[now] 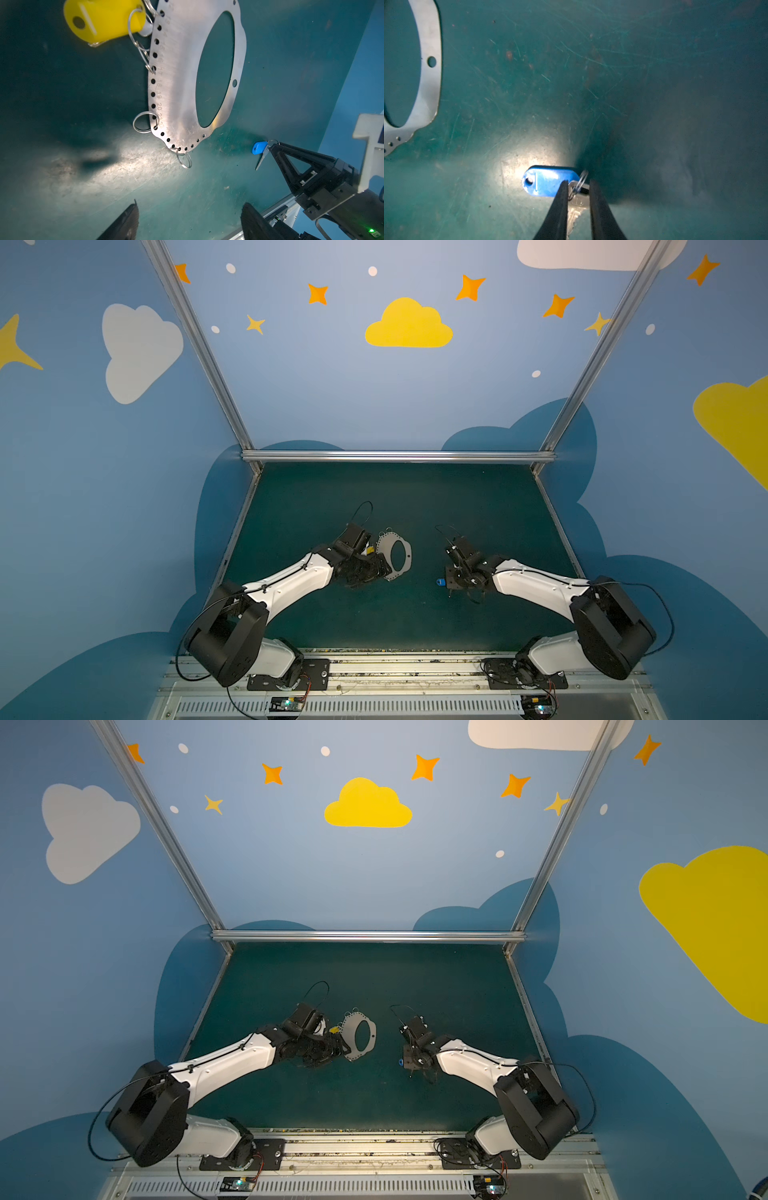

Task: Put the keys on the keyring
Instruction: 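Lift the blue-tagged key with the right gripper while the left gripper raises the plate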

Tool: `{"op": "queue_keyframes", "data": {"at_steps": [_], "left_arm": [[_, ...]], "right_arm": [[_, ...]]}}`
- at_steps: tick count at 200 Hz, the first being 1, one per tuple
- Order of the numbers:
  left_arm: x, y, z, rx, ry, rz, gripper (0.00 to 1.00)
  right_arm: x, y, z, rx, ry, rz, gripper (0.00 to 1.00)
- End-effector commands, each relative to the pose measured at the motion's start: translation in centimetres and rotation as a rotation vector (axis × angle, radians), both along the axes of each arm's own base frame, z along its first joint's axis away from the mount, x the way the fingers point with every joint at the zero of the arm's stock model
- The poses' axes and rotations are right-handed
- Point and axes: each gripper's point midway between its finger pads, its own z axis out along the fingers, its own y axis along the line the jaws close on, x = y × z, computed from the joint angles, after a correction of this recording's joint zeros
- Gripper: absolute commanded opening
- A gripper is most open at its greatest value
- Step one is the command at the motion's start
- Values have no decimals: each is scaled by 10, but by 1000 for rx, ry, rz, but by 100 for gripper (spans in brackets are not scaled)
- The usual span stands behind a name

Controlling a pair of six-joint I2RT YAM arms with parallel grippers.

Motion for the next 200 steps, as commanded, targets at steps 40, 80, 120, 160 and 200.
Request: {"op": "queue_keyframes", "data": {"at_steps": [40, 80, 120, 160, 200], "left_arm": [[3, 2, 4, 5, -5, 1, 79], [10, 0, 20, -20, -33, 1, 79], [28, -4, 61, -150, -113, -23, 78], [40, -10, 117, -363, -233, -68, 61], [24, -27, 159, -514, -334, -235, 36]], "right_arm": [[-1, 2, -1, -18, 3, 40, 6], [1, 9, 16, 14, -32, 87, 0], [2, 49, 70, 210, -121, 276, 0], [-12, 103, 141, 546, -180, 539, 0], [-25, 128, 200, 862, -187, 707, 0]]}}
